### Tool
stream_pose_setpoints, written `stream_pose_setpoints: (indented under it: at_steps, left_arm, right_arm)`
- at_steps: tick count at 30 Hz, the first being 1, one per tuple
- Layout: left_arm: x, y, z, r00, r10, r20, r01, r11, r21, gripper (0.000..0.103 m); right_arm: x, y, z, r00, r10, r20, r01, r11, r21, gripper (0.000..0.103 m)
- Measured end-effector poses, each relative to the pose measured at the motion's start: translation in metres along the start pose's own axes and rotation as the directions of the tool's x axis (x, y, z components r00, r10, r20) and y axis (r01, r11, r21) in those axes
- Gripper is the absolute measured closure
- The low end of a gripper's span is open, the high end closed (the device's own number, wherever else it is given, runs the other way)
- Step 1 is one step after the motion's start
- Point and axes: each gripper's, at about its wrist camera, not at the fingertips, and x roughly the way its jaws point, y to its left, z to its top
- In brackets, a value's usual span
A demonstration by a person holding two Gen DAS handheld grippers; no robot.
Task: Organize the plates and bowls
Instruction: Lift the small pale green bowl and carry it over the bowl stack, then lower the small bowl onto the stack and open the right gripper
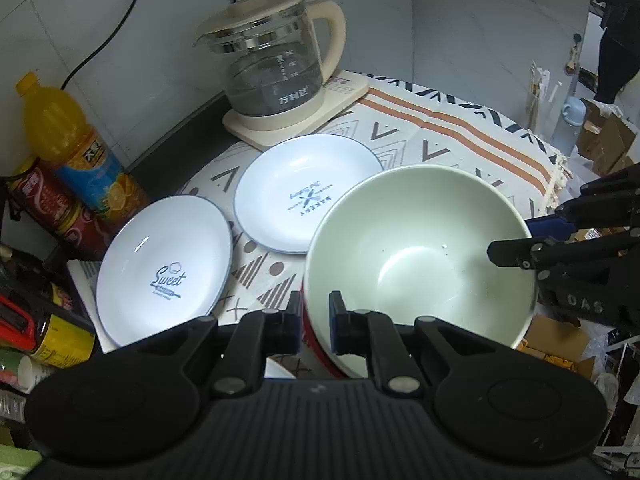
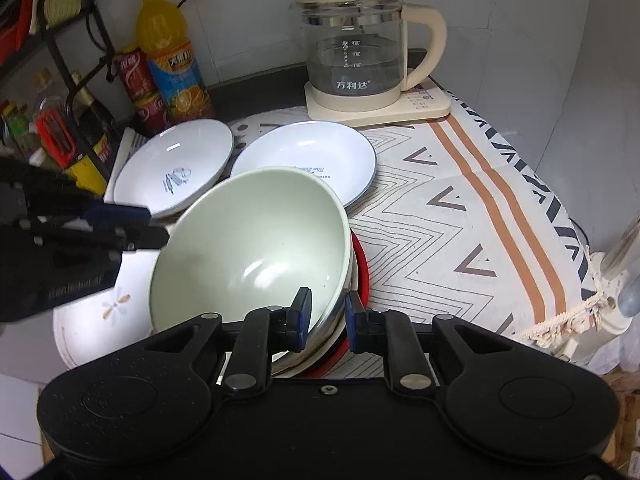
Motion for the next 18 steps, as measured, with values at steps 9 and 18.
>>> stream_pose_setpoints:
  at_steps: [9, 18]
  left_arm:
    - [-0.018, 0.019, -0.017, 0.998, -0.062, 0.016, 0.063, 0.997, -0.050, 0.069]
    - [-0.039, 0.041, -0.041, 0.994, -0.073, 0.085, 0.086, 0.984, -0.156, 0.039]
  right_arm:
    - [-0.016, -0.004, -0.003, 0.998, 0.057, 0.023, -0.058, 0.997, 0.041, 0.078]
    - [-0.016, -0.002, -0.012, 0.999, 0.030, 0.038, -0.030, 1.000, 0.008, 0.091]
